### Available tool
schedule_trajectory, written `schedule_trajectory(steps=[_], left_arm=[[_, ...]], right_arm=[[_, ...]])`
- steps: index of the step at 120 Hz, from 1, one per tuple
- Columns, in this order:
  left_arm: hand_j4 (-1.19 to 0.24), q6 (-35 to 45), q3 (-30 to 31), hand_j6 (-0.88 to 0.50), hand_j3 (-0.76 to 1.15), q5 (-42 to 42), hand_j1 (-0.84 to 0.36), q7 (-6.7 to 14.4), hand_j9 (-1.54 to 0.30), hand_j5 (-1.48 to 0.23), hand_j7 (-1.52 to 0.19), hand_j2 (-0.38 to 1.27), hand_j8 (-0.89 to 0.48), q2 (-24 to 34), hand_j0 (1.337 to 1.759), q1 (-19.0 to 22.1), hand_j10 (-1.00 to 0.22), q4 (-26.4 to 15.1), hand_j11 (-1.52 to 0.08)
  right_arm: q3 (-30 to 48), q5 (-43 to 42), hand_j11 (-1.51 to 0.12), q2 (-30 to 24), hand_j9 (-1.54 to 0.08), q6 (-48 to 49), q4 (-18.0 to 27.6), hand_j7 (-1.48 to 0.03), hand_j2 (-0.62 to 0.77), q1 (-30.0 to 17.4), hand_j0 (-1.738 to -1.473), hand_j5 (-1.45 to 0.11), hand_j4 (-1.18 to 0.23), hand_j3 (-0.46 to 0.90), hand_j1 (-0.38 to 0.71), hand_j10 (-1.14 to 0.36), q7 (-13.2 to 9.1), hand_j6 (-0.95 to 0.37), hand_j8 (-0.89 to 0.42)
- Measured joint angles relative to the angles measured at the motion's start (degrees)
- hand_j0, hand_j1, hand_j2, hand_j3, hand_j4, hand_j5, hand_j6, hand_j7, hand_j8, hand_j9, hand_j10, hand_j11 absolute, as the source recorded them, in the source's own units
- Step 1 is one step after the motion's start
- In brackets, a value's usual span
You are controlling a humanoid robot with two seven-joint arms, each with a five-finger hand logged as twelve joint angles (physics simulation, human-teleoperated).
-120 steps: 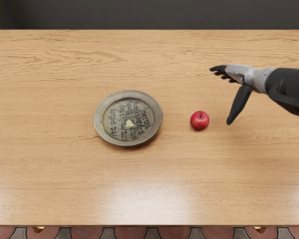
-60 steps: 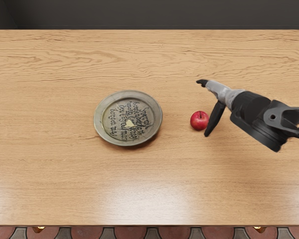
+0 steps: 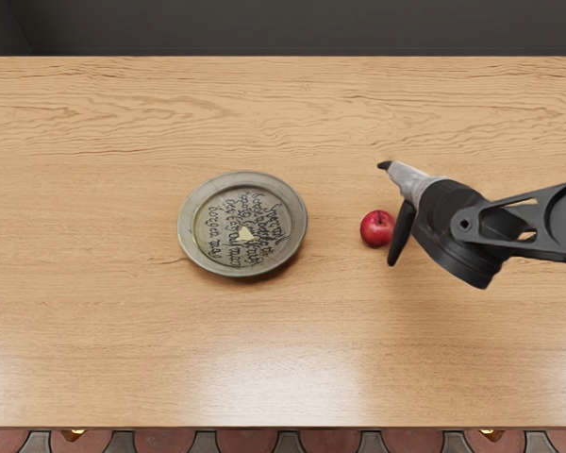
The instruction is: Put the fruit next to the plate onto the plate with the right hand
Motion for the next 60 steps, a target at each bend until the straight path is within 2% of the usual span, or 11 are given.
schedule_trajectory(steps=[46,60], left_arm=[[-0.23,0.00,0.00,-0.23,0.00,0.00,0.07,0.02,-0.30,-0.30,-0.30,0.05,-0.23,0.00,1.658,0.00,-0.23,0.00,-0.30],[-0.23,0.00,0.00,-0.23,0.00,0.00,0.07,0.02,-0.30,-0.30,-0.30,0.05,-0.23,0.00,1.658,0.00,-0.23,0.00,-0.30]], right_arm=[[-0.30,-0.25,-0.05,4.27,-0.05,-0.06,-3.56,-0.05,-0.01,-1.61,-1.658,-0.05,-0.04,0.00,-0.30,-0.04,0.00,-0.04,-0.04],[-0.28,-0.29,-0.12,5.00,-0.12,-0.06,-3.87,-0.12,-0.02,-2.09,-1.658,-0.12,-0.09,0.00,-0.24,-0.09,0.00,-0.09,-0.09]])
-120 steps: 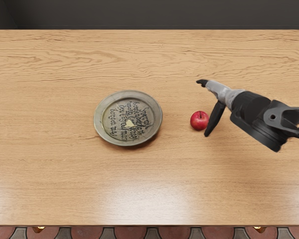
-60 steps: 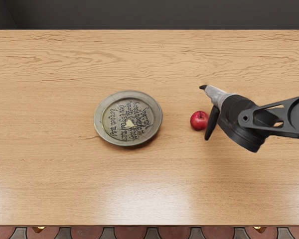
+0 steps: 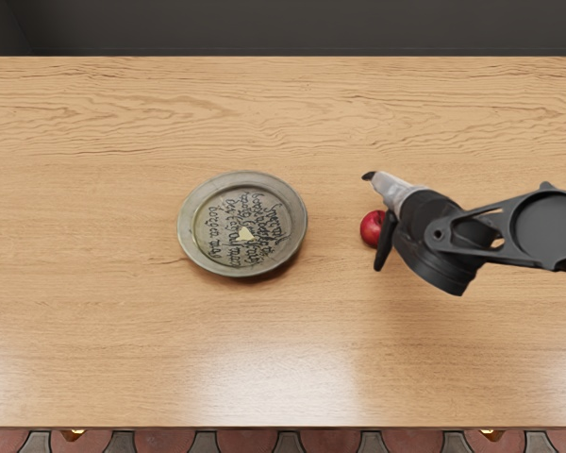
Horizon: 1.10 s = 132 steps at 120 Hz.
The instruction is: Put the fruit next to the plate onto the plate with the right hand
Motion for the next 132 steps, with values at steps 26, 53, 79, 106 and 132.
schedule_trajectory(steps=[26,53,79,106,132], left_arm=[[-0.23,0.00,0.00,-0.23,0.00,0.00,0.07,-0.02,-0.30,-0.30,-0.30,0.05,-0.23,0.00,1.658,0.04,-0.23,0.00,-0.30],[-0.23,0.00,0.00,-0.23,0.00,0.00,0.07,-0.01,-0.30,-0.30,-0.30,0.05,-0.23,0.00,1.658,0.00,-0.23,0.00,-0.30],[-0.23,0.00,0.00,-0.23,0.00,0.00,0.07,-0.01,-0.30,-0.30,-0.30,0.05,-0.23,0.00,1.658,0.00,-0.23,0.00,-0.30],[-0.23,0.00,0.00,-0.23,0.00,0.00,0.07,0.00,-0.30,-0.30,-0.30,0.05,-0.23,0.00,1.658,0.00,-0.23,0.00,-0.30],[-0.23,0.00,-0.01,-0.23,0.00,0.00,0.07,-0.01,-0.30,-0.30,-0.30,0.05,-0.23,0.00,1.658,0.00,-0.23,0.00,-0.30]], right_arm=[[-0.10,0.06,-0.29,-0.42,-0.29,0.00,-0.13,-0.29,-0.04,-0.21,-1.658,-0.29,-0.22,0.00,-0.09,-0.22,0.00,-0.22,-0.22],[-0.17,-0.28,-0.43,-0.72,-0.43,0.00,0.00,-0.43,-0.07,-0.27,-1.658,-0.43,-0.33,0.00,0.05,-0.33,0.00,-0.33,-0.33],[-0.28,-1.18,-0.49,-0.67,-0.49,0.00,0.05,-0.49,-0.07,-1.23,-1.658,-0.49,-0.37,0.00,0.10,-0.37,0.00,-0.37,-0.37],[-0.23,-1.59,-0.59,-0.39,-0.59,-0.04,0.02,-0.59,-0.09,-1.68,-1.658,-0.58,-0.46,0.00,0.19,-0.46,-0.01,-0.48,-0.43],[-0.17,-2.34,-0.69,-0.32,-0.69,0.06,-0.02,-0.69,-0.05,-2.28,-1.652,-0.67,-0.55,0.00,0.22,-0.54,-0.02,-0.42,-0.38]])
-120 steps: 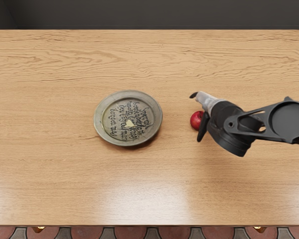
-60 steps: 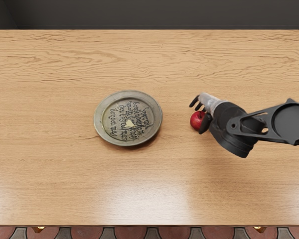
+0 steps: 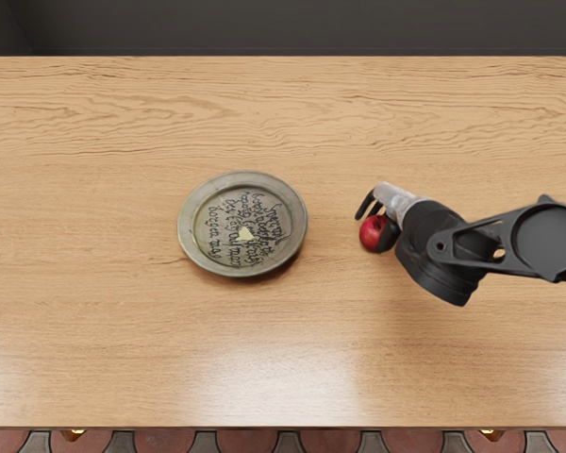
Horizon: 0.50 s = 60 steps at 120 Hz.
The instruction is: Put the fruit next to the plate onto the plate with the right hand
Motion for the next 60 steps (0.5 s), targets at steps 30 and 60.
schedule_trajectory(steps=[30,60], left_arm=[[-0.23,0.00,0.00,-0.23,0.00,0.00,0.07,-0.01,-0.30,-0.30,-0.30,0.05,-0.23,0.00,1.658,0.00,-0.23,0.00,-0.30],[-0.23,0.00,0.00,-0.23,0.00,0.00,0.07,0.00,-0.30,-0.30,-0.30,0.05,-0.23,0.00,1.658,0.00,-0.23,0.00,-0.30]], right_arm=[[0.03,-1.27,-0.85,-0.03,-0.83,0.02,-0.13,-0.83,0.05,-1.09,-1.646,-0.79,-0.66,0.00,0.23,-0.60,0.06,-0.41,-0.38],[0.30,-0.37,-0.98,-0.93,-0.97,0.21,-0.10,-0.93,0.20,-1.09,-1.650,-0.96,-0.61,0.00,0.29,-0.56,0.08,-0.32,-0.29]])
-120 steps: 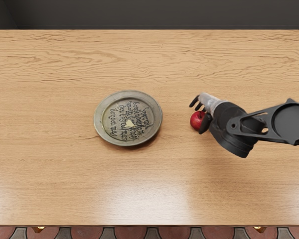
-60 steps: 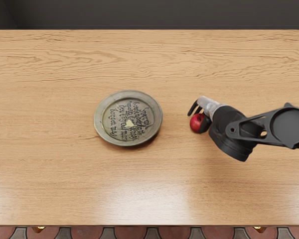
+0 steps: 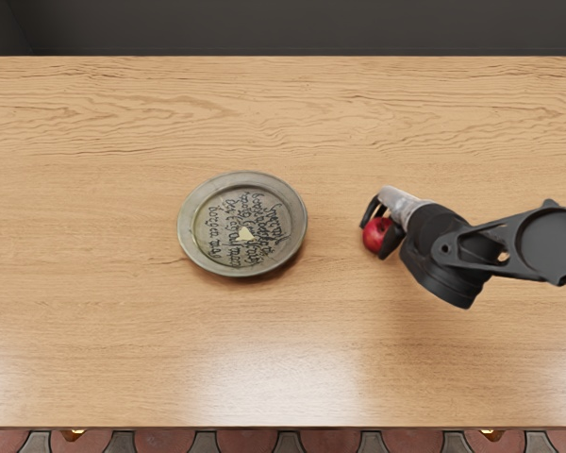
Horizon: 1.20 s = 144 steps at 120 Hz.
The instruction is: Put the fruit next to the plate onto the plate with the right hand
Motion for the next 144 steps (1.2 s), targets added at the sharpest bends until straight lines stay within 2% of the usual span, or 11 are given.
schedule_trajectory(steps=[14,30,70,102,125,144], left_arm=[[-0.23,0.00,0.00,-0.23,0.00,0.00,0.07,0.01,-0.30,-0.30,-0.30,0.05,-0.23,0.00,1.658,0.00,-0.23,0.00,-0.30],[-0.23,0.00,0.00,-0.23,0.00,0.00,0.07,0.02,-0.30,-0.30,-0.30,0.05,-0.23,0.00,1.658,0.01,-0.23,0.00,-0.30],[-0.23,0.00,0.00,-0.23,0.00,0.00,0.07,0.00,-0.30,-0.30,-0.30,0.05,-0.23,0.00,1.658,0.00,-0.23,0.00,-0.30],[-0.23,0.00,0.00,-0.23,0.00,0.00,0.07,0.02,-0.30,-0.30,-0.30,0.05,-0.23,0.00,1.658,0.00,-0.23,0.00,-0.30],[-0.23,0.00,-0.01,-0.23,0.00,0.00,0.07,0.03,-0.30,-0.30,-0.30,0.05,-0.23,0.00,1.658,0.00,-0.23,0.00,-0.30],[-0.23,0.00,0.00,-0.23,0.00,0.00,0.07,0.00,-0.30,-0.30,-0.30,0.05,-0.23,0.00,1.658,0.00,-0.23,0.00,-0.30]], right_arm=[[1.08,0.66,-1.01,-1.67,-1.01,0.08,0.02,-0.95,0.19,0.28,-1.652,-1.01,-0.58,0.00,0.30,-0.53,-0.02,-0.29,-0.26],[6.50,0.91,-1.03,-5.18,-1.02,1.09,0.06,-0.97,0.22,0.26,-1.653,-1.04,-0.57,0.00,0.32,-0.52,-0.11,-0.28,-0.24],[23.18,1.50,-1.03,-7.50,-1.03,17.26,1.29,-0.98,0.19,-0.03,-1.654,-1.04,-0.58,0.00,0.30,-0.53,-0.09,-0.28,-0.25],[28.47,1.85,-1.03,-2.05,-1.03,20.99,1.50,-0.99,0.21,-0.01,-1.654,-1.05,-0.56,0.00,0.31,-0.53,-0.05,-0.28,-0.24],[28.92,1.55,-1.06,5.99,-1.06,21.11,-3.43,-1.02,0.22,-1.50,-1.654,-1.09,-0.54,0.00,0.32,-0.51,-0.06,-0.25,-0.21],[28.92,1.09,-1.07,9.84,-1.06,21.18,-7.00,-1.03,0.22,-3.04,-1.653,-1.10,-0.53,0.00,0.32,-0.50,-0.09,-0.25,-0.21]])
